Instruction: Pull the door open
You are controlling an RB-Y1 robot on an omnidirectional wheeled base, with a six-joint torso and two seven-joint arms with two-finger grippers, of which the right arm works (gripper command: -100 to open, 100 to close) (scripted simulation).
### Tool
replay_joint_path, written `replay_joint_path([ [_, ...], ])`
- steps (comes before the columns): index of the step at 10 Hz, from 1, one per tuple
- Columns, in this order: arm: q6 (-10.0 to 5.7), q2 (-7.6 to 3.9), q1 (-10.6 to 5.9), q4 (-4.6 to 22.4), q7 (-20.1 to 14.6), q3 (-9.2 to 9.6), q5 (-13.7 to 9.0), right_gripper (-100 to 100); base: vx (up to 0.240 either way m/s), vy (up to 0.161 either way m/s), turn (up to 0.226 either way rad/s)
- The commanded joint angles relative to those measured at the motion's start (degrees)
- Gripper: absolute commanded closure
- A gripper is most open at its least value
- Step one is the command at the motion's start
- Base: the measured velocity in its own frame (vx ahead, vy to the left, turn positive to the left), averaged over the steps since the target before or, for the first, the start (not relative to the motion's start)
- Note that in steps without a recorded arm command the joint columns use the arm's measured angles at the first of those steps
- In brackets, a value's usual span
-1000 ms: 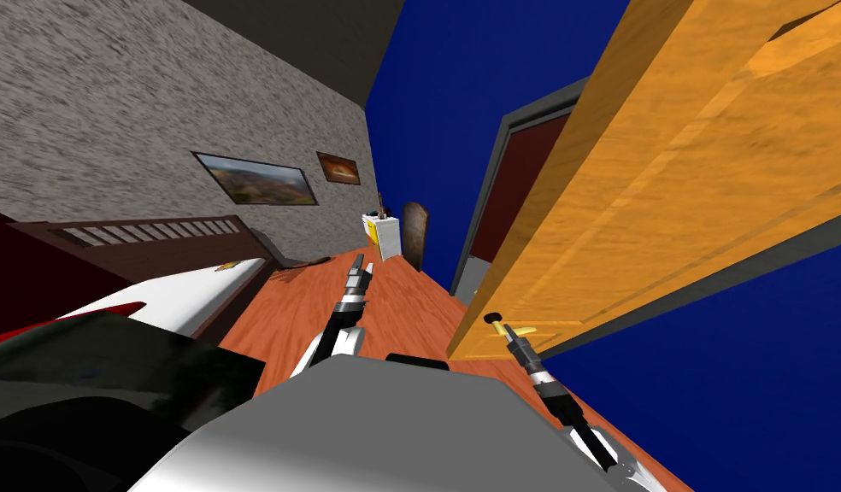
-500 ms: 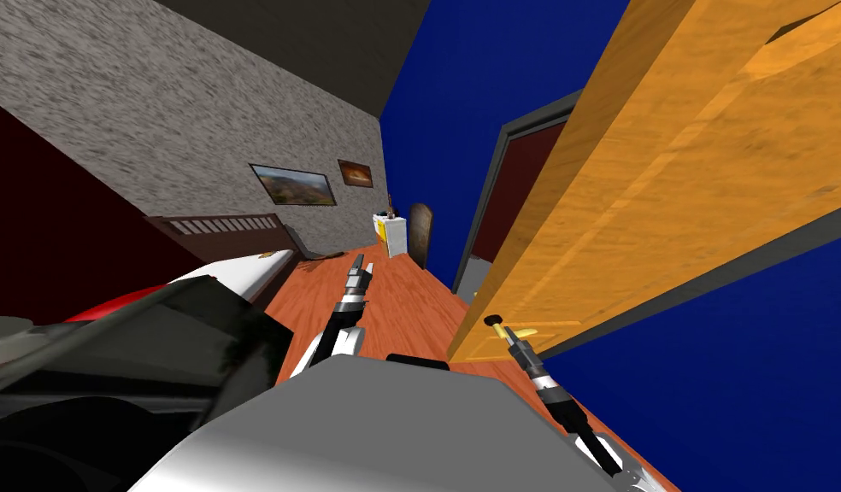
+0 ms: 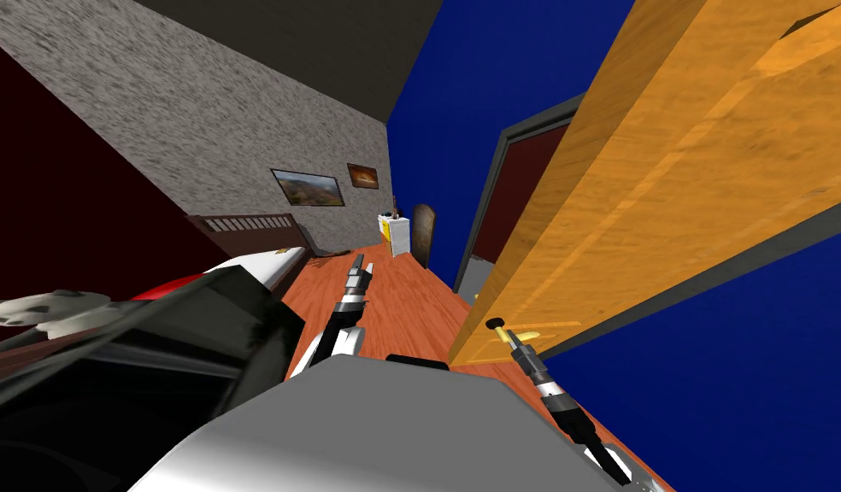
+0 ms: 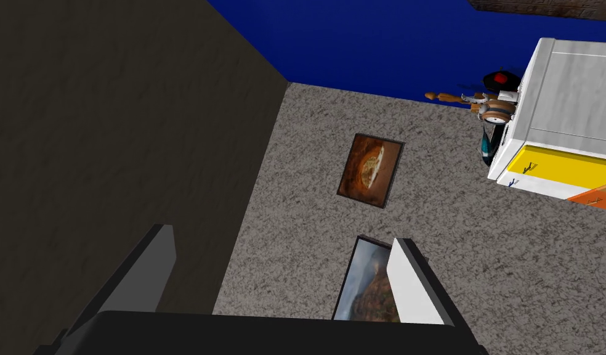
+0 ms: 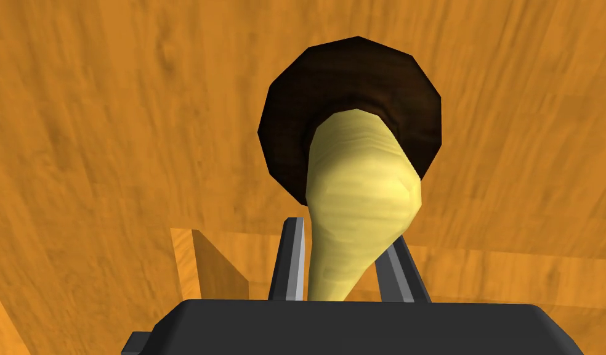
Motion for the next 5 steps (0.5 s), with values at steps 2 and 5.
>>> replay_joint_path([
  [2, -3.38, 0.10, -0.31, 3.5, -0.2, 0.89, -0.5, 100, -0.045, -0.020, 0.078],
  [5, -6.40, 0.09, -0.34, 6.5, -0.4, 1.75, -1.2, 100, -0.066, -0.028, 0.077],
])
